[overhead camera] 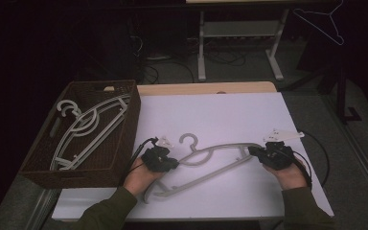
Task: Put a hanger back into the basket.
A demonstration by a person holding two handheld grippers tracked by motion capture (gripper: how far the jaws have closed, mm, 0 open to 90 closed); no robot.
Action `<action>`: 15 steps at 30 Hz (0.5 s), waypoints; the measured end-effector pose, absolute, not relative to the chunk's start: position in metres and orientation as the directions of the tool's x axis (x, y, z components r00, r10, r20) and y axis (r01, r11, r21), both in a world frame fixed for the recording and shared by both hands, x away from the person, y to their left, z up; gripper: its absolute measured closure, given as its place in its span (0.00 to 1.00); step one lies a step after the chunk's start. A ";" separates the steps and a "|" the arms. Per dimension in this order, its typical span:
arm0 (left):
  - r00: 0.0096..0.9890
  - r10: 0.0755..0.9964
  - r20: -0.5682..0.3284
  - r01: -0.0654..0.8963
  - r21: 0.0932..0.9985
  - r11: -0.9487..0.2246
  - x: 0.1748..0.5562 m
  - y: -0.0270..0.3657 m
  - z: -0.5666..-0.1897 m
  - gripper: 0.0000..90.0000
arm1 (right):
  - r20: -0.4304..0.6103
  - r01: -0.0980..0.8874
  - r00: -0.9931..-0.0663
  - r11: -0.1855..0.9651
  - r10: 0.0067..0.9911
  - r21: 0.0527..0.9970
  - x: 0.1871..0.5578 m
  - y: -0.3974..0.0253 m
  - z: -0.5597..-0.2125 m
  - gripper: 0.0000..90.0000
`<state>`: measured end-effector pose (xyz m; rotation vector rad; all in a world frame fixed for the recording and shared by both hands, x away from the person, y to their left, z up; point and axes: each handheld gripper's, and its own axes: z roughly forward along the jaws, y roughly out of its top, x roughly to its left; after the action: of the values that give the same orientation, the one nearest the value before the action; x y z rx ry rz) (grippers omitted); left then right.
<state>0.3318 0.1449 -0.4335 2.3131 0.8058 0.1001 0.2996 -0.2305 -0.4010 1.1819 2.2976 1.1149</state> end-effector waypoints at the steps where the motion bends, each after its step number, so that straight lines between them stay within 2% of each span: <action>1: 0.814 0.566 -0.132 0.511 0.626 -0.589 0.332 0.146 -0.432 0.80 | 0.060 0.544 -0.604 0.356 0.794 0.759 0.299 -0.231 -0.403 1.00; 6: 0.818 0.561 -0.131 0.501 0.641 -0.581 0.333 0.149 -0.427 0.66 | 0.064 0.569 -0.602 0.372 0.796 0.733 0.303 -0.230 -0.412 1.00; 7: 0.815 0.562 -0.140 0.506 0.644 -0.574 0.333 0.150 -0.427 0.66 | 0.054 0.568 -0.606 0.385 0.793 0.728 0.305 -0.229 -0.415 1.00; 11: 0.804 0.576 -0.148 0.520 0.645 -0.560 0.334 0.151 -0.427 0.50 | 0.049 0.588 -0.599 0.398 0.799 0.704 0.314 -0.228 -0.426 1.00; 15: 0.803 0.576 -0.152 0.521 0.649 -0.555 0.334 0.153 -0.427 0.42 | 0.051 0.595 -0.600 0.403 0.798 0.696 0.316 -0.226 -0.428 1.00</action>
<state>0.3343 0.1526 -0.4268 2.2764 0.8044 0.1008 0.3160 -0.2258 -0.4282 1.2158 2.3728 0.9976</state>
